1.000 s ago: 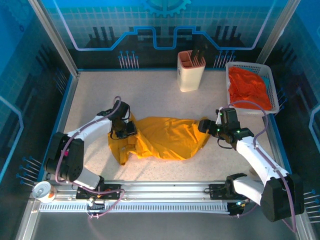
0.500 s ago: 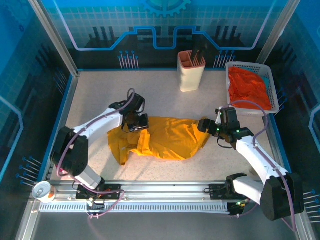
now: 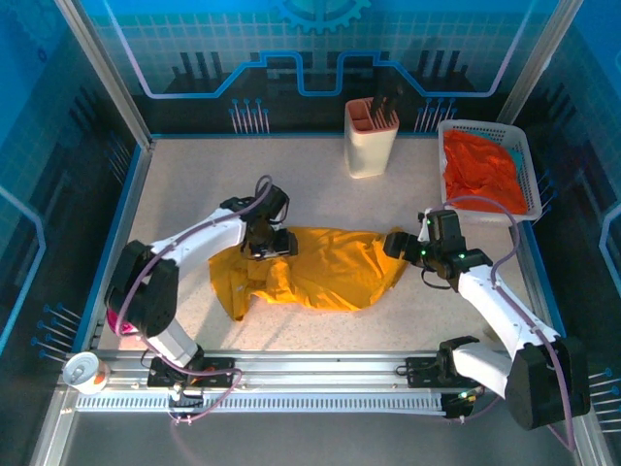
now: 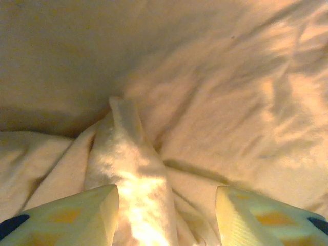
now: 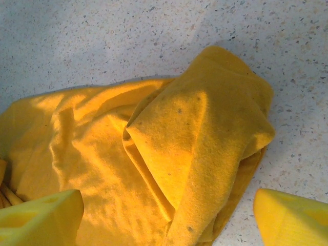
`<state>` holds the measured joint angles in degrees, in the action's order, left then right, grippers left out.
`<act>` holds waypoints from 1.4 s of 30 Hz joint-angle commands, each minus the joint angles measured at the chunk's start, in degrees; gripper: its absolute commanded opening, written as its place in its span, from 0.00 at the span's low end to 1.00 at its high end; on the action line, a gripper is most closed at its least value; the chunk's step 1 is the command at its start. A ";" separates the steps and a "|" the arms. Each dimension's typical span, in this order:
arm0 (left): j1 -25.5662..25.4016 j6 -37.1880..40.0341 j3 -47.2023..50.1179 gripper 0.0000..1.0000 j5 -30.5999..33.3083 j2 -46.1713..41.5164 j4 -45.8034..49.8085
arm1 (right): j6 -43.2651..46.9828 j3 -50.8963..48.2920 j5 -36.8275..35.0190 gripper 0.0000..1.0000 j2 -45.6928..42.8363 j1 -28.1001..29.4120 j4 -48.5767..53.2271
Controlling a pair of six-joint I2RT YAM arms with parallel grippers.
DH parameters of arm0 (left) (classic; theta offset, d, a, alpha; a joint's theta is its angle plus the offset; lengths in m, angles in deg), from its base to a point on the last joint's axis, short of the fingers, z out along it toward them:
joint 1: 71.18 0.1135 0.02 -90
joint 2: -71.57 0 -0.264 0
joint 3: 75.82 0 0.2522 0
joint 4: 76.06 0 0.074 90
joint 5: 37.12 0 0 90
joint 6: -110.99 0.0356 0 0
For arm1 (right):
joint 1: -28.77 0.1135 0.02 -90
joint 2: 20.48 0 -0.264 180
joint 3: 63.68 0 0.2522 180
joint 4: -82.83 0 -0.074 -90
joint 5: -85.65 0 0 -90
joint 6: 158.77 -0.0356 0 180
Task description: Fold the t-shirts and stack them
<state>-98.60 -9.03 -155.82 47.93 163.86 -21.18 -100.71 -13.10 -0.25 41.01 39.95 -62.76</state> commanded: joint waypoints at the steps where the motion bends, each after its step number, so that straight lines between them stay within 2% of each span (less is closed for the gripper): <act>1: 2.91 2.40 1.15 0.51 -0.23 -6.14 2.32 | -0.22 -0.78 0.47 0.86 -0.24 -0.59 -1.23; 6: 7.95 2.62 8.12 0.49 -6.03 -8.98 -1.36 | -0.16 -0.66 0.73 0.86 0.59 -0.59 -1.76; 12: 8.35 -0.54 14.58 0.48 -12.86 -7.48 -8.19 | -0.49 -0.19 1.53 0.86 1.70 -0.55 -2.19; 16: 8.02 -3.10 17.71 0.47 -14.96 -7.28 -11.24 | -0.32 -0.34 1.18 0.86 1.27 -0.55 -1.93; 30: 6.42 -6.01 21.59 0.44 -14.16 -6.44 -12.53 | -0.58 -0.56 1.09 0.86 0.82 -0.53 -1.75; 37: 6.34 -5.30 20.71 0.45 -10.35 -6.41 -9.42 | -0.57 -0.85 1.00 0.86 0.38 -0.55 -1.66; 42: 6.06 -6.13 20.89 0.42 -13.54 -5.62 -12.42 | -0.71 -1.05 1.19 0.86 0.73 -0.59 -2.05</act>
<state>-91.97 -13.71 -134.77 36.04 157.50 -32.83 -100.91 -13.56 0.47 42.30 39.95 -64.23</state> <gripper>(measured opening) 0.429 0.863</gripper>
